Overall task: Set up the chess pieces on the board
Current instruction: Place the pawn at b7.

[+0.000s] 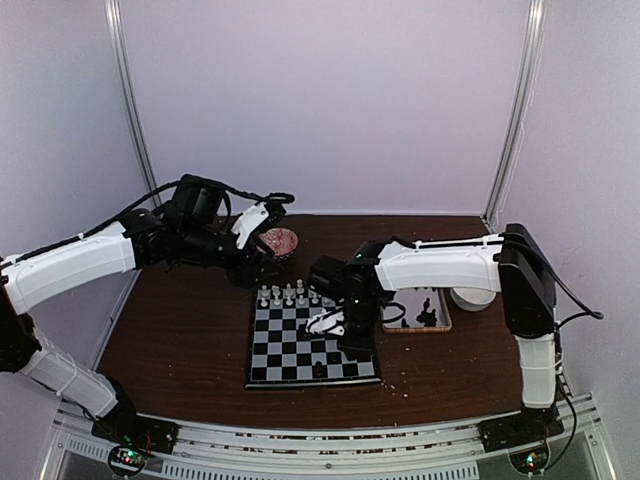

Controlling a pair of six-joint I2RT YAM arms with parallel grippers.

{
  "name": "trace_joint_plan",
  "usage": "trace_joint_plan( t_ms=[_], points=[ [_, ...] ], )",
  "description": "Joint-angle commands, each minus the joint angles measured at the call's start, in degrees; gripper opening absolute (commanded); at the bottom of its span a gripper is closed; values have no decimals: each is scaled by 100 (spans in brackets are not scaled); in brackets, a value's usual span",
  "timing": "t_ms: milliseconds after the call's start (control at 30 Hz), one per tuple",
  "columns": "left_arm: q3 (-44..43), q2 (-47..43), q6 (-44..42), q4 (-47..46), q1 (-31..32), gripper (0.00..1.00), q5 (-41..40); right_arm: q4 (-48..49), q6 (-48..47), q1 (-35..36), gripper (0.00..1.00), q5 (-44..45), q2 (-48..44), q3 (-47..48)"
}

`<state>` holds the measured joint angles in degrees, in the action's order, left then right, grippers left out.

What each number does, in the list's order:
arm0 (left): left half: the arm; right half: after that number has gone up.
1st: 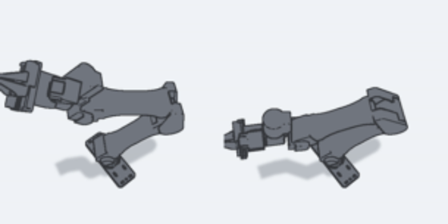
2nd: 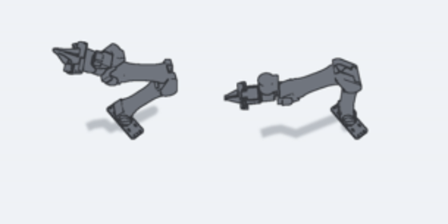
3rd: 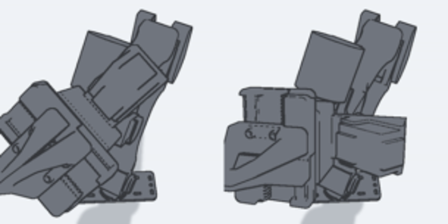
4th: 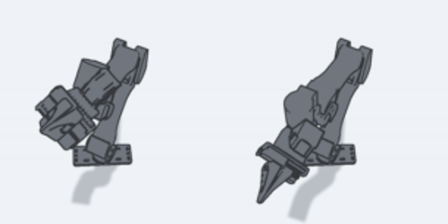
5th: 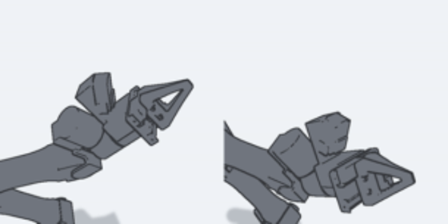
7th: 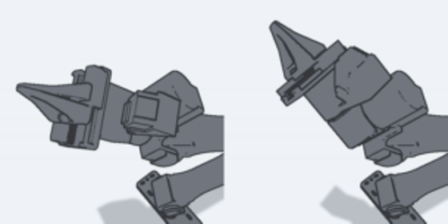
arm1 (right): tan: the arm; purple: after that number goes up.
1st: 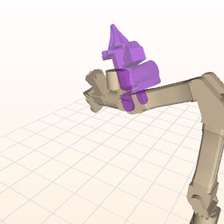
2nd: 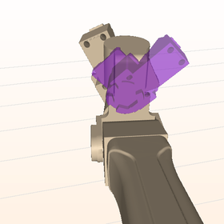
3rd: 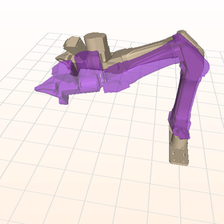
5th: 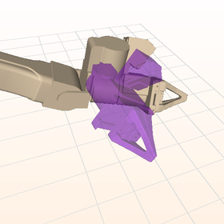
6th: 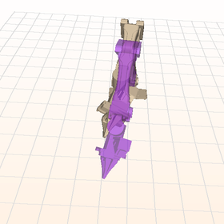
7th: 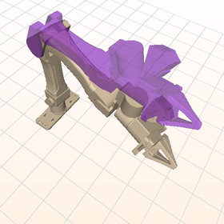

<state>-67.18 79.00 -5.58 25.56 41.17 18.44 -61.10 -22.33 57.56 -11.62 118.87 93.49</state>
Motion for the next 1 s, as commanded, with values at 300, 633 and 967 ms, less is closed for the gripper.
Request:
trace_joint_plan(
  t_ms=[300,633,967],
  points=[
    [-72,-131,44,-95,-47,54,-24,-75,17,27,6,209,238,242],
    [-61,-122,40,-95,-47,54,-24,-134,26,34,18,212,212,274],
    [-67,-96,50,-95,-45,54,-68,-254,-105,-150,27,50,-826,14]
  ],
)
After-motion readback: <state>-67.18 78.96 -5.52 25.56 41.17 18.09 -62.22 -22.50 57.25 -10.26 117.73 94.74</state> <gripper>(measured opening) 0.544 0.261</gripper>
